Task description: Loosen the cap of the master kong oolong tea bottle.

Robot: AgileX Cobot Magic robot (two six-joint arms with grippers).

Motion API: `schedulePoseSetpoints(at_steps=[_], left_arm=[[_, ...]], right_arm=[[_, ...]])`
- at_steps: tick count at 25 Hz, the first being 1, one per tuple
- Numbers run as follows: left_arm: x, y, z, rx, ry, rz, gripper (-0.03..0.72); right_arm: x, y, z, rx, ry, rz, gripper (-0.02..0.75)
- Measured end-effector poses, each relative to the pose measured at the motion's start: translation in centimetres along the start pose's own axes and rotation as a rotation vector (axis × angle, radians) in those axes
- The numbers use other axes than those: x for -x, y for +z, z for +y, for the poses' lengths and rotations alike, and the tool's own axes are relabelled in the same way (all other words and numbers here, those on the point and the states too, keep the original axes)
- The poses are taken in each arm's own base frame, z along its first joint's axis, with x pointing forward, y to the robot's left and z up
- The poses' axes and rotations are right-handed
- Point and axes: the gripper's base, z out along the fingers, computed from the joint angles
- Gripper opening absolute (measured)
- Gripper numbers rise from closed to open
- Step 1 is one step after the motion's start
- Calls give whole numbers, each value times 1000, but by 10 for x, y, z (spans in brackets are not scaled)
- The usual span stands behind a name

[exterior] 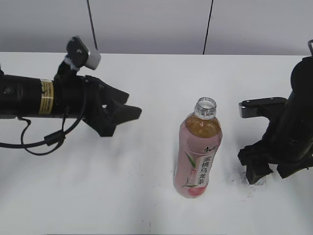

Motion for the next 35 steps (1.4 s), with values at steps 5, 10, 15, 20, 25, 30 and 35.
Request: schedulePoseSetpoints(at_steps=[5, 10, 15, 20, 25, 30, 35], left_arm=[[-4, -16, 26, 320, -113, 135, 368], [-20, -35, 50, 602, -478, 199, 364], [-25, -58, 57, 750, -683, 235, 356], [8, -94, 42, 781, -657, 155, 321], [28, -122, 18, 733, -656, 164, 311], [37, -150, -7, 700, -655, 210, 311], [55, -198, -42, 722, -588, 120, 311]], right_arm=[[0, 0, 1, 10, 10, 1, 556], [-1, 0, 3, 27, 30, 6, 556], [-3, -6, 3, 32, 31, 14, 556], [-8, -30, 3, 31, 17, -44, 556], [-19, -56, 4, 33, -11, -84, 556], [-36, -84, 3, 32, -35, -138, 556], [-69, -101, -1, 10, -55, -162, 556]])
